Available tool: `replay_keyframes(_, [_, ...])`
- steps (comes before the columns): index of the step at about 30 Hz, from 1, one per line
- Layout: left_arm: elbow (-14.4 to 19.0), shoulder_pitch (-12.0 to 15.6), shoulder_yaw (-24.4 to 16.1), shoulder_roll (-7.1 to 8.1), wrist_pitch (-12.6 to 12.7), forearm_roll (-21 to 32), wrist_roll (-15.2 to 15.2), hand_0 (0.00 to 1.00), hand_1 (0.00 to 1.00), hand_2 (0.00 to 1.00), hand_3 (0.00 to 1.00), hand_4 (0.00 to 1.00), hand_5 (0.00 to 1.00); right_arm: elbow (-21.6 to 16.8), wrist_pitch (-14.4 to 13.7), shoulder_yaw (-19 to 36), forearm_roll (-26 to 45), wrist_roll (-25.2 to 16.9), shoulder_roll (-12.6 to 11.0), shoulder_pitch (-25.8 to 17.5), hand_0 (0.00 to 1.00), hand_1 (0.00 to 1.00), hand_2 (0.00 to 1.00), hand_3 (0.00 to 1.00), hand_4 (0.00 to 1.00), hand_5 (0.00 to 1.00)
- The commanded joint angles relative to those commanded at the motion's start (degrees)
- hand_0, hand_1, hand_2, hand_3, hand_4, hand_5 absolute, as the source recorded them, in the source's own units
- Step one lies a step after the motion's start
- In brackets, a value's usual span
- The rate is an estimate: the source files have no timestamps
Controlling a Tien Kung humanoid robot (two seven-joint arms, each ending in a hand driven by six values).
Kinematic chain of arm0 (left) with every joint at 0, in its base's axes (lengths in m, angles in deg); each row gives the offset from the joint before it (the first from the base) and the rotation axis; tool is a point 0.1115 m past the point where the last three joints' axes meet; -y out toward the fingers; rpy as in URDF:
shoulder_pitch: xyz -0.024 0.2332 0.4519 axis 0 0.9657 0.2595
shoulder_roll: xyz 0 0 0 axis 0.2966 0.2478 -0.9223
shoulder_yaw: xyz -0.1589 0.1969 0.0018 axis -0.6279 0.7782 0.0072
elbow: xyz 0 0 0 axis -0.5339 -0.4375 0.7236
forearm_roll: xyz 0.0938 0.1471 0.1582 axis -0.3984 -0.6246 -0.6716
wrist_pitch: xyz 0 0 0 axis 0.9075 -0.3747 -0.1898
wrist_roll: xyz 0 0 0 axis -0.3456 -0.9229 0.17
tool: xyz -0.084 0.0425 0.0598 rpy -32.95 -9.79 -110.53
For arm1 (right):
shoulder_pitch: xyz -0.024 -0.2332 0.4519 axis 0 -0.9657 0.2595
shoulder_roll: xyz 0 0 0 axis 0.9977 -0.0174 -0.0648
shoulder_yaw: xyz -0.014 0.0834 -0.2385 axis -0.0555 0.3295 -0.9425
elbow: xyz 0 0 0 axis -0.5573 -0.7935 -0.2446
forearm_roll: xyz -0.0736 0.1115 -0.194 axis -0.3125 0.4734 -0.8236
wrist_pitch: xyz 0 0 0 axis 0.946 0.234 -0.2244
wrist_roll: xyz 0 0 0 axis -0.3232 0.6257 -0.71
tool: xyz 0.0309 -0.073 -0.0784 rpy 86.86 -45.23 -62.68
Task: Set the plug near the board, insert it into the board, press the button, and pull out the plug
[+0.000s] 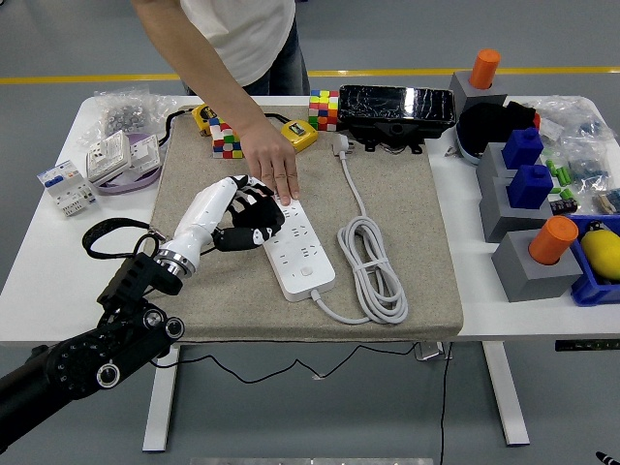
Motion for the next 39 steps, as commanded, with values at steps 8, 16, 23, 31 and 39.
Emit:
replay_keyframes(8, [-2.3,1.9,-0.9,2.26,-1.4,-0.2,-0.5,0.33,0.418,0.485,0.556,0.561,0.002,0.0,0.0,0.1,-0.1,0.0,0.0,-0.1,0.574,0.629,0.601,0.537,0.88,0.407])
replay_keyframes(16, [-3.5,3.2,-1.5,2.41,-2.3,-1.5,-0.7,0.479,0.507,0.518,0.562,0.809,0.014,-0.1,0.0,0.1,-0.1,0.0,0.2,0.0,0.574,0.629,0.601,0.537,0.88,0.407])
replay_keyframes(23, [-3.5,3.5,-1.7,2.73,-1.9,-2.5,-0.9,0.608,0.676,0.661,0.745,0.998,0.131,-0.1,0.0,0.1,-0.1,0.0,0.1,0.0,0.572,0.629,0.601,0.537,0.879,0.407])
replay_keyframes(31, [-1.9,4.4,-3.0,3.33,-1.0,-2.0,-3.1,0.582,0.68,0.684,0.768,0.998,0.167,0.0,0.0,0.2,-0.1,0.1,0.2,-0.2,0.574,0.629,0.601,0.537,0.88,0.407])
replay_keyframes(39, [1.0,5.8,-6.3,4.09,-0.5,4.7,-8.8,0.491,0.613,0.572,0.621,0.895,0.214,0.1,0.0,0.1,-0.1,0.0,0.4,-0.3,0.575,0.629,0.601,0.537,0.879,0.406])
